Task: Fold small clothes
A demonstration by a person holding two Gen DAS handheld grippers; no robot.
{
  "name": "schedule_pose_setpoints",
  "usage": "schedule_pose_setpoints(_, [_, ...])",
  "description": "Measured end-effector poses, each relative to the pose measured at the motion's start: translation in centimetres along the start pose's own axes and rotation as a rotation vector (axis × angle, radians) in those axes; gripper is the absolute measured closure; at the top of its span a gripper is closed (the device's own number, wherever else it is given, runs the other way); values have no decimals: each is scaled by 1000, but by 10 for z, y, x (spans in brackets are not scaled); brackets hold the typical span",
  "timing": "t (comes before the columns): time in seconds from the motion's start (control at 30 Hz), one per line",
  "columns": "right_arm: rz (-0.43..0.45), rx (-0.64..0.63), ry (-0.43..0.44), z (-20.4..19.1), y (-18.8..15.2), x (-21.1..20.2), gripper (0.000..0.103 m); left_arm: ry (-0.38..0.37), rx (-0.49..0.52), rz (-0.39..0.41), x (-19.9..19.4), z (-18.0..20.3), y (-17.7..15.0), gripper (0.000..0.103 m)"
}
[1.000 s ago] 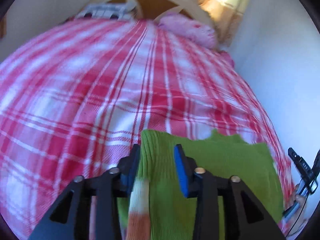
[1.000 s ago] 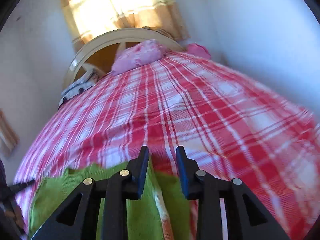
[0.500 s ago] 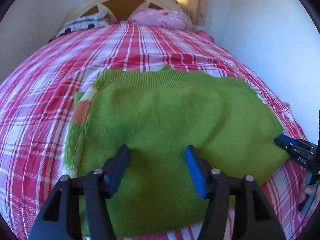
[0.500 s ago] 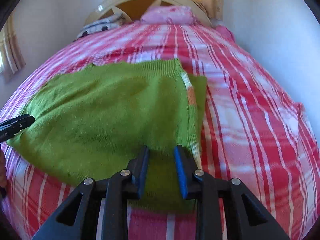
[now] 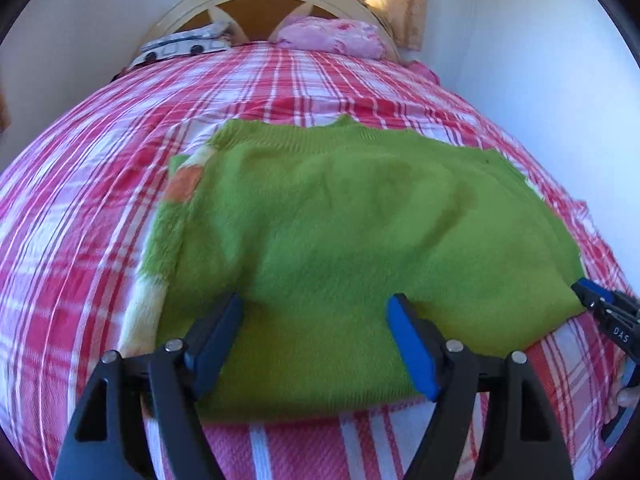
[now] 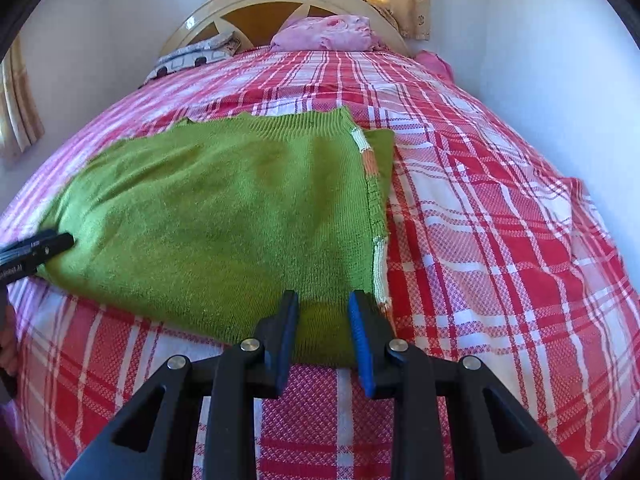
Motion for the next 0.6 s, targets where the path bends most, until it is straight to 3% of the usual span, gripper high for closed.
schedule_pose_setpoints(0.17, [15,61,67,10,-1,-1,76,-100,-181,136,-47,-35,-30,25])
schedule_pose_setpoints(0.27, [21,66,72,10,-1,-2,76,-89,-258,204,-73,-51,-44,24])
schedule_pose_setpoints(0.33, [21,63,75,9,0,-2,75,-19,-322,231,-84,-64,-50,24])
schedule_pose_setpoints(0.5, [23,65,78,9,0,-1,74,1,-464,230,-82,-81,-57,26])
schedule_pose_setpoints(0.6, [22,65,79,9,1,0,74,-3,-467,244,-81,-69,-60,26])
Point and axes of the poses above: each gripper's, at about its wrist camera, not at the fingertips, and x roughly the way its jaws point, z to its right, y to its top, the point moved 1 cm from there along x, roughly the way its jaws point, and after that the axes turned 14 degrees about -y, right-handed, at the moved point
